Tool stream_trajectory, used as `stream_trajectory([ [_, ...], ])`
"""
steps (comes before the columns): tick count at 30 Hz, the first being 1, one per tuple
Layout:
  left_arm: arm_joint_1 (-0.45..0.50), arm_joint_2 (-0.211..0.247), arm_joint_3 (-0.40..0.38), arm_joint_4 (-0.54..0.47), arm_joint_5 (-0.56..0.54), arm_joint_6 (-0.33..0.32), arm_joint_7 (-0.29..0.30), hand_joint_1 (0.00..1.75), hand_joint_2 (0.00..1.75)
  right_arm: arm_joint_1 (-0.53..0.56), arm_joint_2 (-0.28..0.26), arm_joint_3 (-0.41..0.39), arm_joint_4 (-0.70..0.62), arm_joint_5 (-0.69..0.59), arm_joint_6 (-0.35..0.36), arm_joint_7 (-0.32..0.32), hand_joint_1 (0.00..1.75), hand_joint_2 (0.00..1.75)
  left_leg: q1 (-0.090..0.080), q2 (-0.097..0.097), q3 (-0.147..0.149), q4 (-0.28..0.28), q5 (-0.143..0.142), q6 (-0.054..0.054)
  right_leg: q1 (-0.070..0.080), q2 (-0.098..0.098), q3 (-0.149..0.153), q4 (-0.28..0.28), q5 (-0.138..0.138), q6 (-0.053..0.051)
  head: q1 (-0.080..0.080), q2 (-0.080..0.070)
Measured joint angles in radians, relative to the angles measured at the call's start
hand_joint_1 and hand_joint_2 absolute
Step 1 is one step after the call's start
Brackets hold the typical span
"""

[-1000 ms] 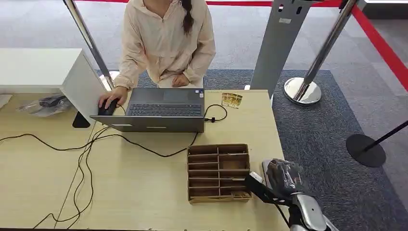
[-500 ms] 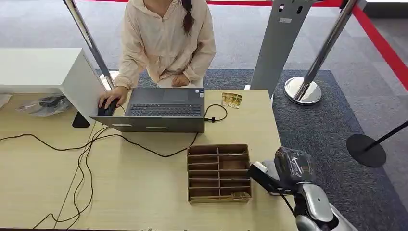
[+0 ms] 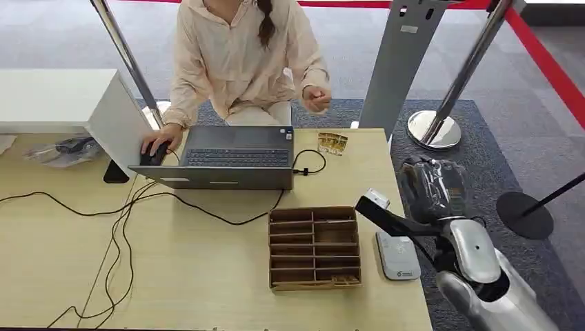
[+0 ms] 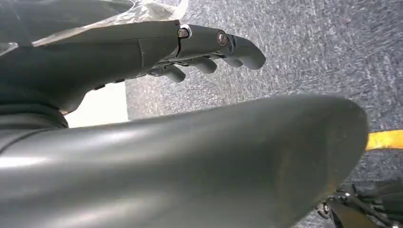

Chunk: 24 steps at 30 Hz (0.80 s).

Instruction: Pass the card to the sensor for recognition and then transmit it.

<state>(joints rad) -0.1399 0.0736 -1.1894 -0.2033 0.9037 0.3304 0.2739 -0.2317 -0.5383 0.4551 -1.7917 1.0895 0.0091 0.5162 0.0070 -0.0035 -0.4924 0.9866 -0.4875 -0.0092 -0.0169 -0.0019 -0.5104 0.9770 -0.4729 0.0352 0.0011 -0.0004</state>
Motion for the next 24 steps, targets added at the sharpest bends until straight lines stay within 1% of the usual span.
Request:
stream_trajectory([
  [6, -0.002, 0.0, -0.001, 0.0, -0.012, -0.005, -0.007, 0.0, 0.0, -0.076, 0.022, 0.017, -0.046, 0.008, 0.021, -0.004, 1.75, 1.75, 0.0, 0.0, -0.001, 0.0, 0.0, 0.0, 0.0, 0.0, 0.0, 0.0, 0.0, 0.0, 0.0, 0.0],
  [12, -0.003, 0.0, -0.003, 0.0, -0.024, -0.006, -0.012, 0.0, 0.0, -0.154, 0.055, 0.043, -0.052, 0.007, 0.03, -0.007, 1.75, 1.75, 0.0, 0.0, -0.001, 0.0, 0.0, 0.0, 0.0, 0.0, 0.0, 0.0, 0.0, 0.0, 0.0, 0.0],
  [24, -0.005, 0.0, -0.025, 0.0, -0.033, -0.013, -0.021, 0.0, 0.0, -0.267, 0.137, 0.095, -0.027, -0.013, 0.013, -0.018, 1.75, 1.75, 0.0, 0.0, -0.001, 0.0, 0.0, 0.0, 0.0, 0.0, -0.001, 0.0, 0.0, 0.0, 0.0, 0.0],
])
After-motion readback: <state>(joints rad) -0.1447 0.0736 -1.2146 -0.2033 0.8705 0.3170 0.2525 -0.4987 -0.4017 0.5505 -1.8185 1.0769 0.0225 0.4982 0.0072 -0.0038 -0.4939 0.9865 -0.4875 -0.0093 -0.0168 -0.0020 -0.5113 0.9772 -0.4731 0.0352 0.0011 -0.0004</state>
